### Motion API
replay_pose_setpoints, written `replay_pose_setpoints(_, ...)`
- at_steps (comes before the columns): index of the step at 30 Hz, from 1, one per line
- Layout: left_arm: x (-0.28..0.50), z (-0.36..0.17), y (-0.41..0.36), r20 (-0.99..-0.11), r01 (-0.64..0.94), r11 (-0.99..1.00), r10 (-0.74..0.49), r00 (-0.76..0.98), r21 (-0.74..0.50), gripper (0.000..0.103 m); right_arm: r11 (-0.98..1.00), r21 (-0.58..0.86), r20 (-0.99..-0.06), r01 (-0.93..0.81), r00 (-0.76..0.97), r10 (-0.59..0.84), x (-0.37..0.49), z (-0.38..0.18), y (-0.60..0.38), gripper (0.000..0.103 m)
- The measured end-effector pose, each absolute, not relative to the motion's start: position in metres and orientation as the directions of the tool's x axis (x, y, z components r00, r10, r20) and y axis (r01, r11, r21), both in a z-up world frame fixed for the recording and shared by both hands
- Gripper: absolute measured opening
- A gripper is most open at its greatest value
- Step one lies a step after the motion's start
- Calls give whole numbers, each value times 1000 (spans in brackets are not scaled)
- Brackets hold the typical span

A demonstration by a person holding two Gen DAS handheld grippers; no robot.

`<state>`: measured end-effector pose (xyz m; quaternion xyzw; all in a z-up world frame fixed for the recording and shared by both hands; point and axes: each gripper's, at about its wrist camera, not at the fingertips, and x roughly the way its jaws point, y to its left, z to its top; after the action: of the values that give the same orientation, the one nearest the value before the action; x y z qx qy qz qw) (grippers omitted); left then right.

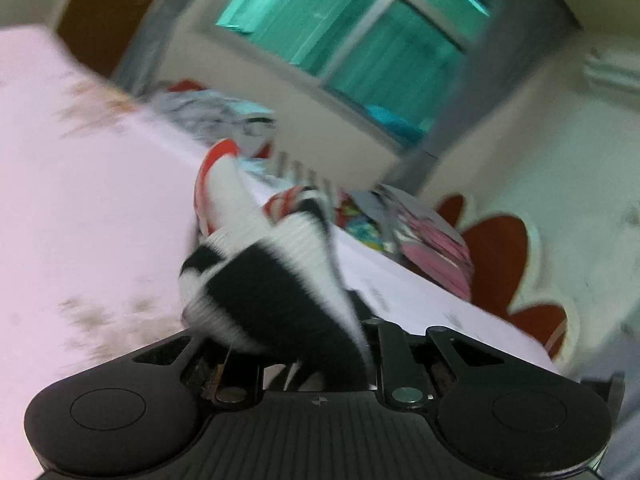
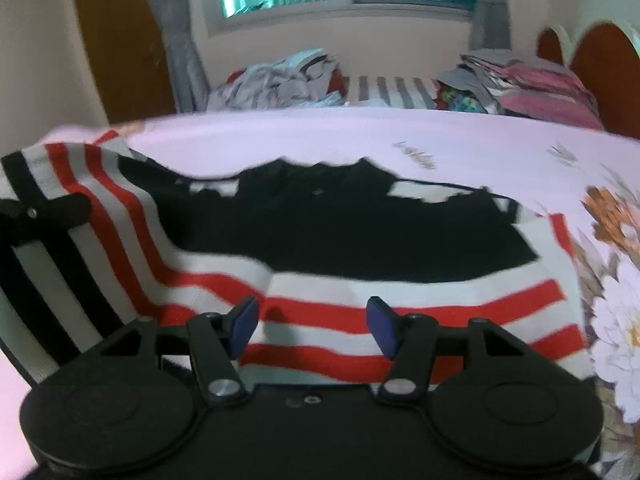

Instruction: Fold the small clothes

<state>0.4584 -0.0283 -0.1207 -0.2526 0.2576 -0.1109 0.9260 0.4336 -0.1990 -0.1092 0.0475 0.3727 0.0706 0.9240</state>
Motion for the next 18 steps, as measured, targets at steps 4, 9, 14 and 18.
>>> replay_pose_setpoints(4, 466, -111, -78, -413, 201, 859, -416, 810, -471, 18, 985, 168, -672, -44, 726, 147, 421, -99, -246, 59)
replay_pose_setpoints(9, 460, -119, -151, -458, 374, 855, -511, 727, -359, 18, 978, 196, -691, 74, 718, 84, 403, -101, -315, 59)
replay_pose_setpoints(14, 441, -134, -185, -544, 470, 863, -488, 683, -183, 19, 941, 300, -697, 155, 709, 105, 388, -104, -367, 59)
replay_pose_setpoints(18, 434, -125, -181, -559, 509, 850, -490, 669, -136, 30, 905, 409, -662, 116, 721, 207, 393, -97, -370, 61)
